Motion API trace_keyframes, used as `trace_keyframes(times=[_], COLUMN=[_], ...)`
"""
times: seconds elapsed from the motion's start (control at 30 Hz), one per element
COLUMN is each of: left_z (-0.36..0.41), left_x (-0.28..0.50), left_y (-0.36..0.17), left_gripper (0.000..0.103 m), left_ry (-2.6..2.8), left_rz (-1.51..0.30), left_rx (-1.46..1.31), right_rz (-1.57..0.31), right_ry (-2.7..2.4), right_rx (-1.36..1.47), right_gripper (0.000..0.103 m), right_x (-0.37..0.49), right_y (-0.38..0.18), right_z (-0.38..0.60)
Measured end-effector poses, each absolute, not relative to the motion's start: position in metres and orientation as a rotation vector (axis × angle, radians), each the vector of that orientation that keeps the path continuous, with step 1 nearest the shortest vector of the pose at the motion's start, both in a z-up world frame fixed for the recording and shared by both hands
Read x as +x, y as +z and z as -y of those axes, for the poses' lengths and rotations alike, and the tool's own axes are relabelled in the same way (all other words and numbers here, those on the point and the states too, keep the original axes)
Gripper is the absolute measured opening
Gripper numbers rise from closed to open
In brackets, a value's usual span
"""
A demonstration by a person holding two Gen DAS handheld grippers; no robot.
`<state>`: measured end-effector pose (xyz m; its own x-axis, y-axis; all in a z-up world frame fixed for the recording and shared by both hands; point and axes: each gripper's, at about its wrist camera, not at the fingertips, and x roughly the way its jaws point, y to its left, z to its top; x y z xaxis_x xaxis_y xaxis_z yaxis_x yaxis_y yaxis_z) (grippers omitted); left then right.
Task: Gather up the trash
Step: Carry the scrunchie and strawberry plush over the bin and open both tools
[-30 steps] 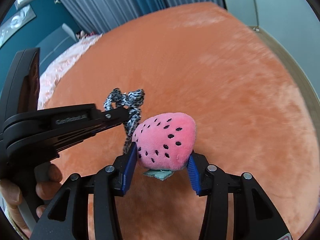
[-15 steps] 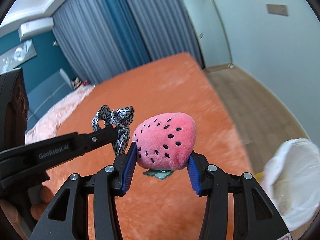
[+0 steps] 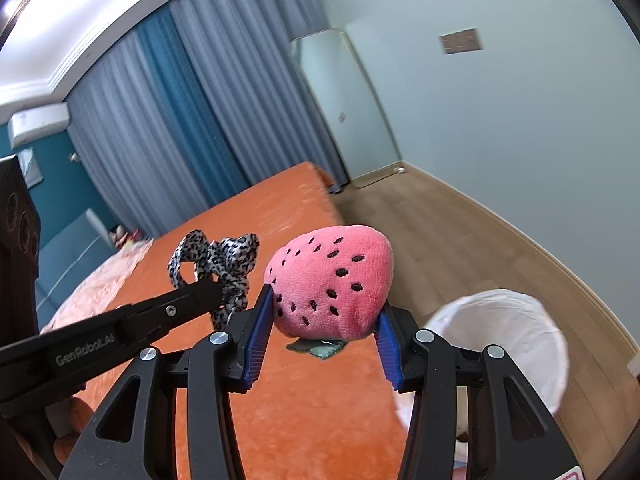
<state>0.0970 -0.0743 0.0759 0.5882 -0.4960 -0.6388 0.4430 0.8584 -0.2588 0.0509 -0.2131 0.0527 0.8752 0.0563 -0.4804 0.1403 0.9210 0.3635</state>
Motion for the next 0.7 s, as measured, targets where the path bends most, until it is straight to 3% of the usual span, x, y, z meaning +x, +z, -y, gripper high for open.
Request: trace_keyframes(times=[0.7], left_z=[0.177], left_x=[0.083], left_y=[0.05], left_gripper=[0.014], left_ry=[-0.706], left_rz=[-0.836], left_rx=[0.021], right_rz=[-0.511], right_ry=[-0.222], right_rx=[0.504], right_gripper=[0.046], right_x=[0.005], right_y=[0.012], right_z=[0.288])
